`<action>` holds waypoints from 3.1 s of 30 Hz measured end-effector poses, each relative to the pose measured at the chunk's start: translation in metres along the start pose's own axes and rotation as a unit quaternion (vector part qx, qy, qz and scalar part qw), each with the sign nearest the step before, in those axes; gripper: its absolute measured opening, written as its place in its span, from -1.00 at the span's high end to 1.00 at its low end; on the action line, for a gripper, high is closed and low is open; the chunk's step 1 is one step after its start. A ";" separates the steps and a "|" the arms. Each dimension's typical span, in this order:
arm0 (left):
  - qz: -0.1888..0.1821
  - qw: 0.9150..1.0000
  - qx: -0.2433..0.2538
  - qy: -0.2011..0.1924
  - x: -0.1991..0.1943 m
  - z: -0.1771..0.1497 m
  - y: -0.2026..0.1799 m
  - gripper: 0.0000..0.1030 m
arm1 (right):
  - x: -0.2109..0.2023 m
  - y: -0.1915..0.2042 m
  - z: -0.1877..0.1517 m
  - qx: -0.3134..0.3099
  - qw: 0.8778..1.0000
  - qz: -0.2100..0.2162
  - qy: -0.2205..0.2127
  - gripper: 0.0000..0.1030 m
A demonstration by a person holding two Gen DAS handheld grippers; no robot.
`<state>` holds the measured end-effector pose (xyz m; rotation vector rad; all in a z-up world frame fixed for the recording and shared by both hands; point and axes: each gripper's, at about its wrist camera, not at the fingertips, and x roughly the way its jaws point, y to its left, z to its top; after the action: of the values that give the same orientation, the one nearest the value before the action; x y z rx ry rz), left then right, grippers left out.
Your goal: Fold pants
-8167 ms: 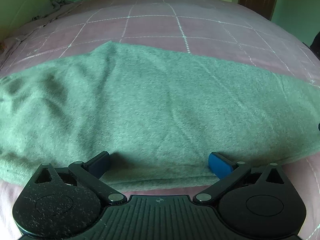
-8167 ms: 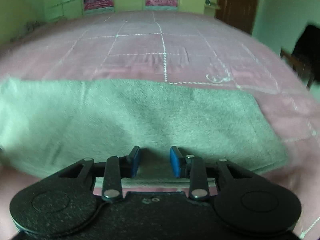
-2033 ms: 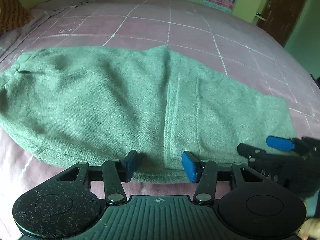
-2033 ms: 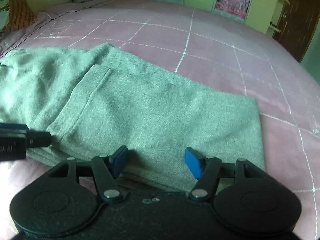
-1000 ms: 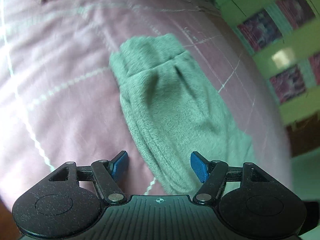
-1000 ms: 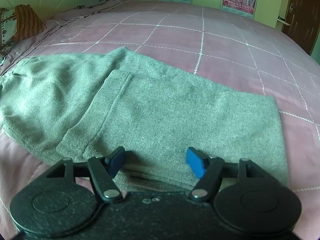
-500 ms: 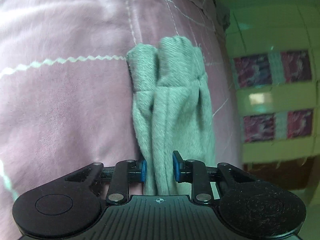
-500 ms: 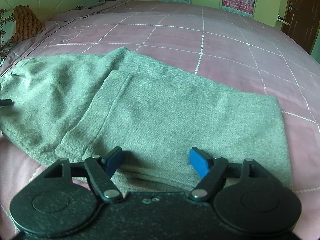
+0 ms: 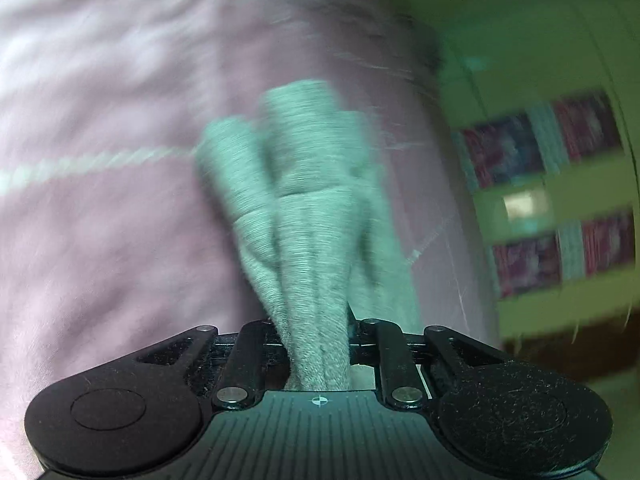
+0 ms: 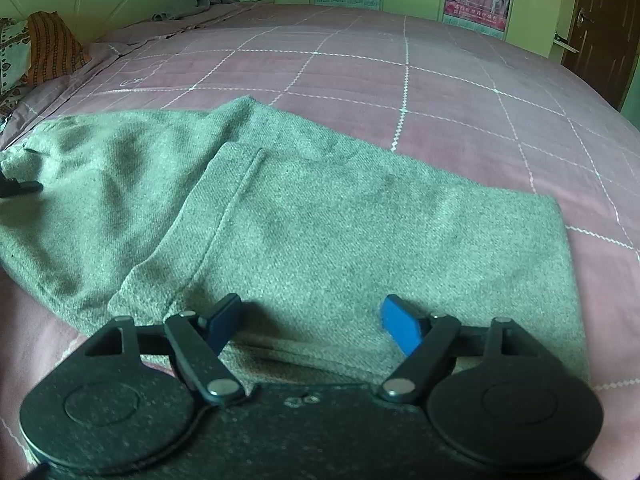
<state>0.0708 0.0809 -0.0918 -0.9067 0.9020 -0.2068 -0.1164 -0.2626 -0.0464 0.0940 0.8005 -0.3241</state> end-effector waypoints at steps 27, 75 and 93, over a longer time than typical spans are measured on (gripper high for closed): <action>-0.070 0.816 0.549 0.169 0.026 -0.250 -0.246 0.28 | -0.077 -0.125 -0.030 0.168 0.985 0.017 -0.030 -0.49; 0.006 0.863 0.488 0.127 -0.013 -0.221 -0.166 -0.06 | -0.085 -0.163 -0.038 0.245 0.967 0.068 -0.032 -0.34; 0.005 0.859 0.495 0.132 0.003 -0.236 -0.153 -0.06 | -0.063 -0.123 -0.041 0.043 0.998 -0.013 -0.046 -0.08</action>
<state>-0.0741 -0.1562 -0.0468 0.0980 0.8897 -0.7249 -0.2253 -0.3553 -0.0249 0.1473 0.6967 -0.3851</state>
